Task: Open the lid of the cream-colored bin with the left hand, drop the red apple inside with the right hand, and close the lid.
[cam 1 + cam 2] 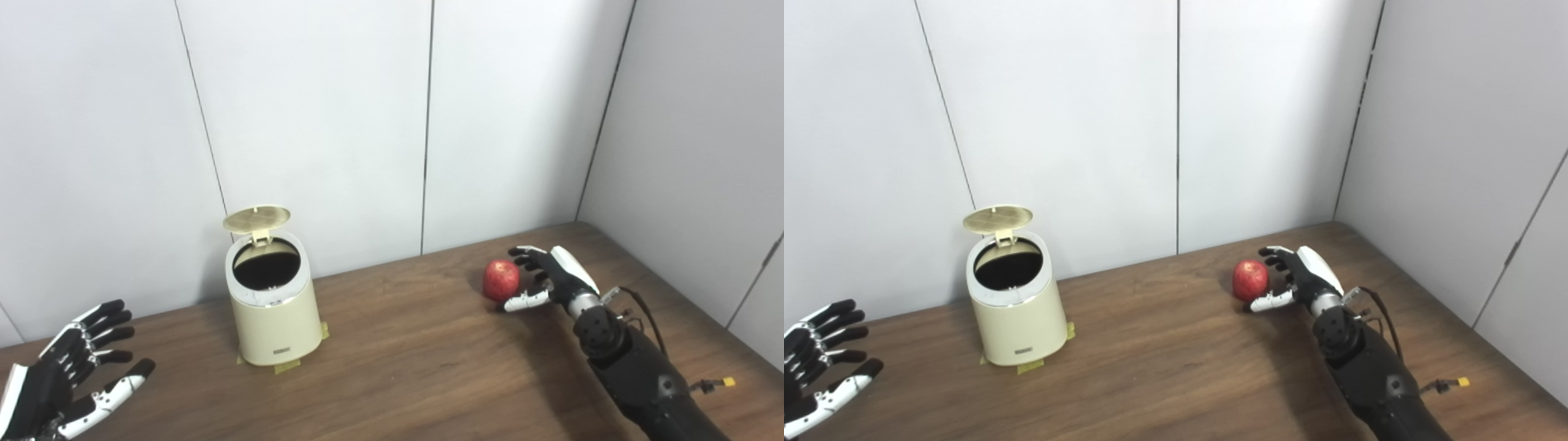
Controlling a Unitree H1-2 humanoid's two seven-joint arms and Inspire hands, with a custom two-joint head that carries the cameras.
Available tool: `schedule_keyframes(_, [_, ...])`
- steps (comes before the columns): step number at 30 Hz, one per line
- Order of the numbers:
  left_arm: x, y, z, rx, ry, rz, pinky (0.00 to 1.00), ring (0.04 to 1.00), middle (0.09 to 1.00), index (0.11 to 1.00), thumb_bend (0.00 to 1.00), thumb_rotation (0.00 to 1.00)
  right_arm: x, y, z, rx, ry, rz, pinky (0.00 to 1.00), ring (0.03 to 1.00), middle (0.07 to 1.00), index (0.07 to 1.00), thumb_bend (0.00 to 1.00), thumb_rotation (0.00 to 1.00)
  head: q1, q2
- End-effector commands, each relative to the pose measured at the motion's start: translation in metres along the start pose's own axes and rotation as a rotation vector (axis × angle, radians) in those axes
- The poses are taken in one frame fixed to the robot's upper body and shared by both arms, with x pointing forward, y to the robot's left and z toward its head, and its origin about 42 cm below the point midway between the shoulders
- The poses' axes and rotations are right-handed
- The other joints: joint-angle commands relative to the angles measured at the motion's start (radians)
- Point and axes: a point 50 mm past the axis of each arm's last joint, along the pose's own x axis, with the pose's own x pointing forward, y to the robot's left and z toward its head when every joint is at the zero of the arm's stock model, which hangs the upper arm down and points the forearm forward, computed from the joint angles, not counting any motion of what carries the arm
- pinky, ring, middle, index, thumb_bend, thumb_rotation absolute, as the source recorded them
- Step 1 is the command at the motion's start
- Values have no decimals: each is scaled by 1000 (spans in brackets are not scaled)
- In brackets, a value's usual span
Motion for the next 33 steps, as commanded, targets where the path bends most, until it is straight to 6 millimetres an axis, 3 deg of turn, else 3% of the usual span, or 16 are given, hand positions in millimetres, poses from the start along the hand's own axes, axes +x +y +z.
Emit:
schedule_keyframes(1, [12, 2, 19, 18, -78, 5, 633, 754, 790, 813, 583, 0, 6, 0, 11, -11, -37, 22, 622, 646, 643, 665, 745, 84, -1, 1])
schedule_keyframes(2, [12, 2, 19, 17, -78, 5, 644, 759, 792, 817, 581, 0, 6, 1, 11, -15, -33, 21, 596, 621, 629, 636, 727, 62, -2, 2])
schedule_keyframes(4, [12, 2, 18, 13, -78, 4, 656, 762, 794, 818, 577, 0, 6, 3, 11, -16, -24, 21, 563, 590, 608, 530, 572, 113, -1, 2])
schedule_keyframes(6, [12, 1, 18, 9, -79, 4, 657, 763, 796, 819, 571, 0, 5, 4, 12, -9, -15, 19, 548, 578, 599, 500, 528, 125, 2, 3])
schedule_keyframes(8, [12, 1, 17, 7, -78, 7, 660, 764, 797, 820, 568, 0, 5, 6, 12, 12, -22, 9, 536, 563, 582, 493, 518, 126, 3, 3])
schedule_keyframes(10, [12, 1, 17, 4, -77, 10, 669, 766, 800, 822, 565, 0, 4, 8, 14, 34, -30, 0, 501, 530, 506, 498, 525, 32, 4, 4])
schedule_keyframes(12, [12, 1, 16, 7, -73, 9, 673, 769, 799, 820, 571, 0, 2, 10, 14, 44, -34, -5, 484, 514, 482, 503, 526, 6, 7, 5])
schedule_keyframes(25, [8, 2, 14, 39, -65, 9, 678, 722, 784, 816, 590, 0, 1, 17, 14, 96, -32, -102, 448, 470, 451, 525, 523, 0, 15, 12])
schedule_keyframes(29, [6, 1, 14, 35, -46, 12, 710, 735, 789, 826, 589, 0, -1, 9, 27, 231, -57, -196, 437, 447, 430, 527, 522, 0, 20, 11])
schedule_keyframes(33, [7, 1, 14, 40, -50, 6, 677, 723, 778, 812, 595, 0, -4, -5, 47, 289, -126, -257, 396, 422, 414, 521, 522, 0, 30, 11])
